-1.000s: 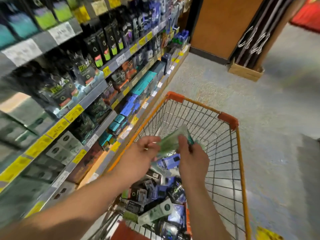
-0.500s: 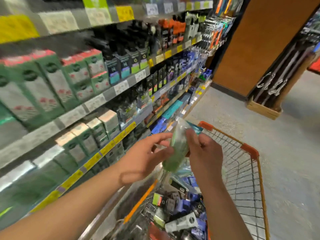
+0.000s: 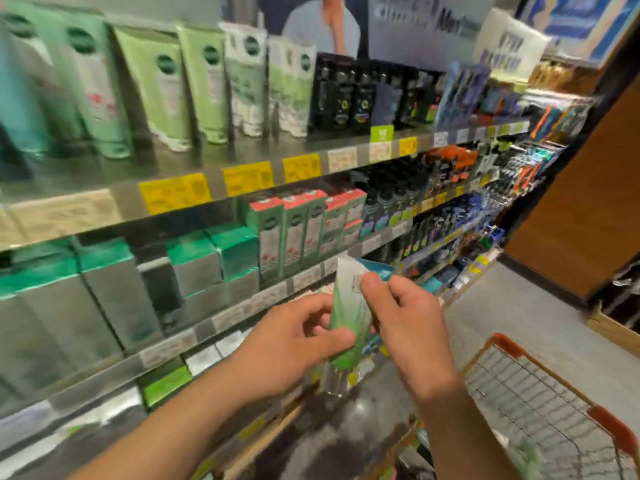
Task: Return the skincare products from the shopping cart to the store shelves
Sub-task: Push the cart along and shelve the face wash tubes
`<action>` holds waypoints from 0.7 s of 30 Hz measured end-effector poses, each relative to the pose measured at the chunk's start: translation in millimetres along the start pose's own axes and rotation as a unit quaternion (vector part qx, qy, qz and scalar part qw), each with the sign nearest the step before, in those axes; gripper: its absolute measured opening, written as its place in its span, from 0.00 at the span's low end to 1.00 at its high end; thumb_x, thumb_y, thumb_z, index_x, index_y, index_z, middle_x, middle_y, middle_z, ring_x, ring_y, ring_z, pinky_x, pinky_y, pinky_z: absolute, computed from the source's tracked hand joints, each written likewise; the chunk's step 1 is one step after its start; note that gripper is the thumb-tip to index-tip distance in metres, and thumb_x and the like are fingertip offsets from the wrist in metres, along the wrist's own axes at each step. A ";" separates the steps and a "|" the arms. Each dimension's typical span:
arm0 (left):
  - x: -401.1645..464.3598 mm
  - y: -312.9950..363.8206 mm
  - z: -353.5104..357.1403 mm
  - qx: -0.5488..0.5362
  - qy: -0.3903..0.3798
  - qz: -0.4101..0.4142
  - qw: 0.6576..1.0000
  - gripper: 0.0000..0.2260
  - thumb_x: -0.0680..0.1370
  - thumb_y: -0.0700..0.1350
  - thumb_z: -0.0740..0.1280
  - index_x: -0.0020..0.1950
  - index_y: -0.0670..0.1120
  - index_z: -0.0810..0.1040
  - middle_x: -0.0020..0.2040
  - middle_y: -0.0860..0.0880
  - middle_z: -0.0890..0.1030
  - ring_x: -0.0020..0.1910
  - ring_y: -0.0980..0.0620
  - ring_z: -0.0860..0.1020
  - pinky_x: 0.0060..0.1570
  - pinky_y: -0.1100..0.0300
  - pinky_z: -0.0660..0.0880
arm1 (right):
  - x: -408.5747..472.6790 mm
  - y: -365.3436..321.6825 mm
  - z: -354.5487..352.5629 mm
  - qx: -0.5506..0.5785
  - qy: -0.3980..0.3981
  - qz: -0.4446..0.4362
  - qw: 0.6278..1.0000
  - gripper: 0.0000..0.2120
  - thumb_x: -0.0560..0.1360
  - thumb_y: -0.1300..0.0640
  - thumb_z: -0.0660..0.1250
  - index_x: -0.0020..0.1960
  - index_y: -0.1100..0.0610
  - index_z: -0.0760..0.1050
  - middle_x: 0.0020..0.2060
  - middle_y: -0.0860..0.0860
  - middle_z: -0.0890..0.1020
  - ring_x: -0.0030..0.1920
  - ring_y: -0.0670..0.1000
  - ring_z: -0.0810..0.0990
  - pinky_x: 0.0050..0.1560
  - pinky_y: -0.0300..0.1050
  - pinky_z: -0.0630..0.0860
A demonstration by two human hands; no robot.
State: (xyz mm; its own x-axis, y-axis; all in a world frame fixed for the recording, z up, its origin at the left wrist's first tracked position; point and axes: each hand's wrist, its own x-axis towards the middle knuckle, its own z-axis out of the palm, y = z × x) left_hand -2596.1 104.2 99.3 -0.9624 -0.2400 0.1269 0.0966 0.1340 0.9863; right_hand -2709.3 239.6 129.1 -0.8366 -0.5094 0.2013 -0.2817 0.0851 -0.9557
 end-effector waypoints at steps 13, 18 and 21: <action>-99.0 57.0 -139.1 0.054 0.195 0.040 0.979 0.18 0.70 0.59 0.73 0.59 0.59 0.83 0.54 0.48 0.87 0.53 0.42 0.84 0.60 0.41 0.79 | -10.3 -85.0 140.9 0.057 -0.232 -0.070 0.969 0.11 0.80 0.47 0.66 0.47 0.53 0.81 0.36 0.60 0.81 0.33 0.50 0.78 0.35 0.42 0.74; -131.8 84.1 -181.2 0.108 0.268 0.051 0.956 0.16 0.71 0.61 0.73 0.58 0.63 0.82 0.50 0.49 0.86 0.48 0.49 0.84 0.50 0.50 0.79 | -20.3 -118.0 184.4 0.063 -0.301 -0.111 0.945 0.04 0.82 0.62 0.66 0.55 0.57 0.79 0.35 0.53 0.79 0.34 0.50 0.77 0.32 0.33 0.72; -149.7 99.0 -201.8 0.131 0.326 0.059 0.935 0.15 0.71 0.59 0.72 0.58 0.65 0.81 0.49 0.53 0.87 0.48 0.51 0.84 0.47 0.54 0.79 | -29.6 -133.4 212.0 0.068 -0.353 -0.113 0.926 0.09 0.81 0.64 0.68 0.58 0.53 0.78 0.40 0.57 0.75 0.37 0.50 0.74 0.34 0.32 0.74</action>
State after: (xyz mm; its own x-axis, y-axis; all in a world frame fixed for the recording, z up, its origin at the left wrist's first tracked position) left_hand -2391.3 -40.6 199.3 -0.5820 -0.7317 0.3549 0.0456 0.4063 0.9126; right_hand -2547.3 61.8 205.1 -0.2352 -0.9378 0.2554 -0.3099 -0.1767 -0.9342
